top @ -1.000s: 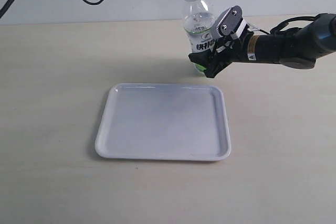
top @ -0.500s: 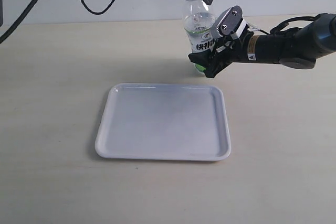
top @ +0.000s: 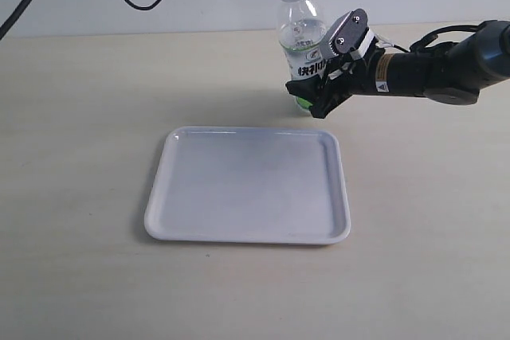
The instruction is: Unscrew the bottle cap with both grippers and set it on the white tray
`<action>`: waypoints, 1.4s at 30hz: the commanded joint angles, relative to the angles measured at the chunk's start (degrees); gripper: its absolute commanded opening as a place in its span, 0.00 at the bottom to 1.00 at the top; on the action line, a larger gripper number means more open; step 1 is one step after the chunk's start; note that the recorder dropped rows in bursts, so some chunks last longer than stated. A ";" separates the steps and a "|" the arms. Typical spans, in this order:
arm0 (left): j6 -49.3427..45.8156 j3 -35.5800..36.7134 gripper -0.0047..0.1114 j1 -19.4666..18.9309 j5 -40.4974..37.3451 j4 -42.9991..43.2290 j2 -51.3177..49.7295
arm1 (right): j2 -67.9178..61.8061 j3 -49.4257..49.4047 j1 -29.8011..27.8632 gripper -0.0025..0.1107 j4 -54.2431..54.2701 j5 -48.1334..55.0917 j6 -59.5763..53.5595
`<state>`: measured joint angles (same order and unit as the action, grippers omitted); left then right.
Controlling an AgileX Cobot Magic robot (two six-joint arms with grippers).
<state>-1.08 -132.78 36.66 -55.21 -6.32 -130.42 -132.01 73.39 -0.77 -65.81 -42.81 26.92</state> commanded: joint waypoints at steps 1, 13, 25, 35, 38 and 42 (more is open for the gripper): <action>0.02 0.02 0.54 0.05 0.63 -0.51 -0.09 | -0.08 -0.39 0.07 0.02 -0.70 -0.59 0.22; 1.08 0.02 0.52 0.05 0.50 -2.37 -0.28 | -0.08 -0.39 0.07 0.02 -0.70 -1.08 0.22; 7.61 0.02 0.04 0.05 -3.98 0.27 -0.28 | -0.08 -0.39 0.07 0.02 -0.70 -1.08 0.22; 22.37 0.02 0.04 0.05 -12.26 3.21 0.05 | -0.08 -0.39 0.07 0.02 -0.60 -0.85 -2.35; 28.93 0.02 0.04 0.05 -13.19 3.21 0.71 | -0.08 -0.39 0.07 0.02 0.07 -1.36 -2.35; 38.09 0.02 0.04 0.05 -13.95 2.63 1.69 | -0.08 -0.39 0.07 0.02 0.70 -1.83 -2.23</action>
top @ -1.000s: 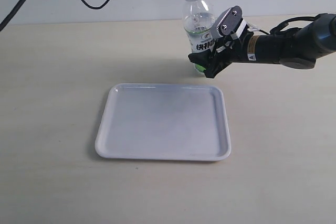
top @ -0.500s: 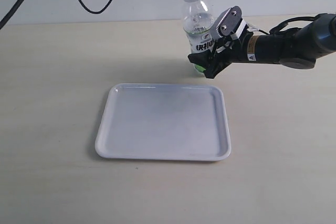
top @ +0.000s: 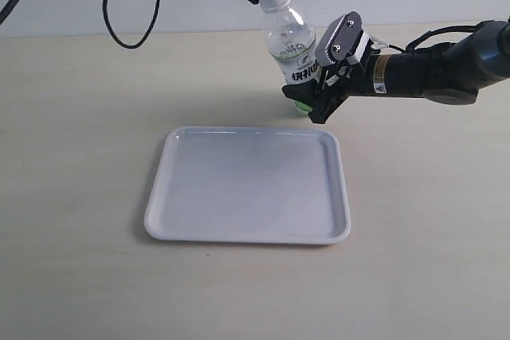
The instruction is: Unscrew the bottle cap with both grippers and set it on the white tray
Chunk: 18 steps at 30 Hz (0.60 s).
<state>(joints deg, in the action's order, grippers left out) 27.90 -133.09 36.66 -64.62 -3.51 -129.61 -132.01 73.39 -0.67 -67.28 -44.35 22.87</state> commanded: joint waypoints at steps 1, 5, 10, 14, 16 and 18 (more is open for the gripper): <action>11.03 0.32 0.04 0.05 -4.67 -0.17 1.13 | -0.08 -0.39 -0.03 0.02 2.28 -0.29 1.81; 16.64 0.32 0.04 0.05 -5.34 -0.17 1.79 | -0.08 -0.39 -0.03 0.02 2.46 -0.37 1.81; 21.12 0.32 0.04 0.05 -5.34 -0.39 1.79 | -0.08 -0.39 -0.03 0.02 2.44 -2.03 1.81; 23.55 0.32 0.04 0.05 -5.34 -1.56 1.79 | -0.08 -0.39 -0.03 0.02 2.44 -2.11 1.81; 24.11 0.32 0.04 0.05 -5.34 -2.50 1.79 | -0.08 -0.39 -0.03 0.02 2.44 -2.11 1.81; 25.49 0.32 0.04 0.05 -5.34 -3.59 1.79 | -0.08 -0.39 -0.03 0.02 2.44 -2.11 1.81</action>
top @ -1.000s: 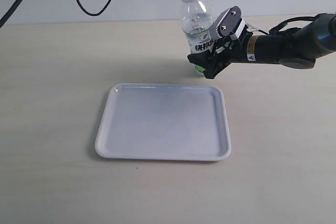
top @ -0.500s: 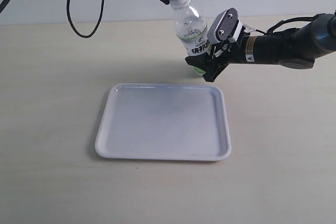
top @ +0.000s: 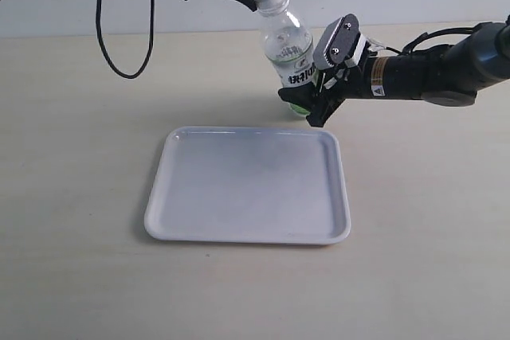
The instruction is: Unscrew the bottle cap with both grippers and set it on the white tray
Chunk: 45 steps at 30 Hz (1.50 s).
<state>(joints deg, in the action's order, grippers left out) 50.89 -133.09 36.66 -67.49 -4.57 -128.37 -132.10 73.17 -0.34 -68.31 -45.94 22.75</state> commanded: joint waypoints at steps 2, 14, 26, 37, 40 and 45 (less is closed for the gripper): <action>3.57 0.32 0.04 0.05 -1.56 -3.96 0.55 | 0.01 -0.16 -0.36 0.02 3.47 -0.53 1.93; -2.93 0.32 0.04 -0.07 1.32 -4.06 1.22 | 0.01 -0.16 -0.36 0.02 3.90 -0.47 2.60; -46.08 0.32 0.04 2.81 -2.47 -1.31 5.67 | 0.01 -0.16 -0.36 0.02 6.50 -0.47 5.91; -58.02 12.01 0.04 3.84 -2.47 3.36 9.84 | 0.01 -0.16 -0.36 0.02 8.43 -0.47 5.88; -58.26 19.89 0.04 3.84 -2.47 4.21 11.14 | 0.01 -0.16 -0.36 0.02 8.43 -0.47 5.88; -60.49 35.01 0.04 3.84 8.71 4.21 12.47 | 0.01 -0.16 -0.36 0.02 9.80 -0.47 7.44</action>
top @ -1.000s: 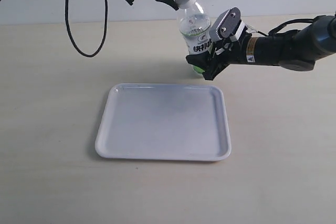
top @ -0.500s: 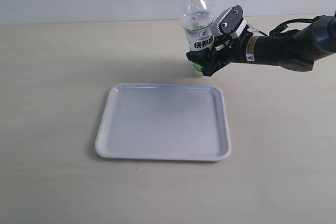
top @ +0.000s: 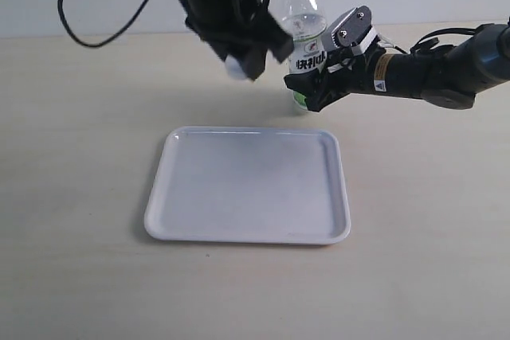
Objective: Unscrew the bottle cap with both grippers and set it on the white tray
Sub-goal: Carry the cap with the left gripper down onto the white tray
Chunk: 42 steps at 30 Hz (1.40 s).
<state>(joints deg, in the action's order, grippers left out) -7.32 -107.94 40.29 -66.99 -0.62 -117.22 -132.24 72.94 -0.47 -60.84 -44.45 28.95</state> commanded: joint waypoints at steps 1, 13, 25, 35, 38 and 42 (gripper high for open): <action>-3.00 12.49 0.04 0.22 10.87 0.26 1.57 | 0.15 0.07 -0.23 0.02 2.33 -1.95 1.25; -3.00 31.04 0.04 0.22 33.78 0.01 1.56 | 0.15 0.07 -0.23 0.02 2.33 -1.95 2.62; -3.00 32.80 0.04 0.35 32.99 -0.46 -2.36 | 0.15 0.07 -0.23 0.02 2.33 -1.95 2.62; -3.00 32.69 0.76 0.35 32.99 -0.58 -2.37 | 0.15 0.07 -0.23 0.02 2.33 -2.42 2.63; -2.73 32.69 0.88 0.35 32.99 -0.58 -2.37 | 0.15 0.07 -0.23 0.02 2.33 -2.42 2.63; -2.57 32.69 0.86 0.35 34.24 -0.58 -2.37 | 0.15 0.07 -0.23 0.08 3.24 -2.41 2.63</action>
<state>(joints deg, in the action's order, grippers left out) -10.06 -75.19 40.29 -33.98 -0.51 -119.76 -132.24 72.94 -0.47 -59.55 -44.45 31.50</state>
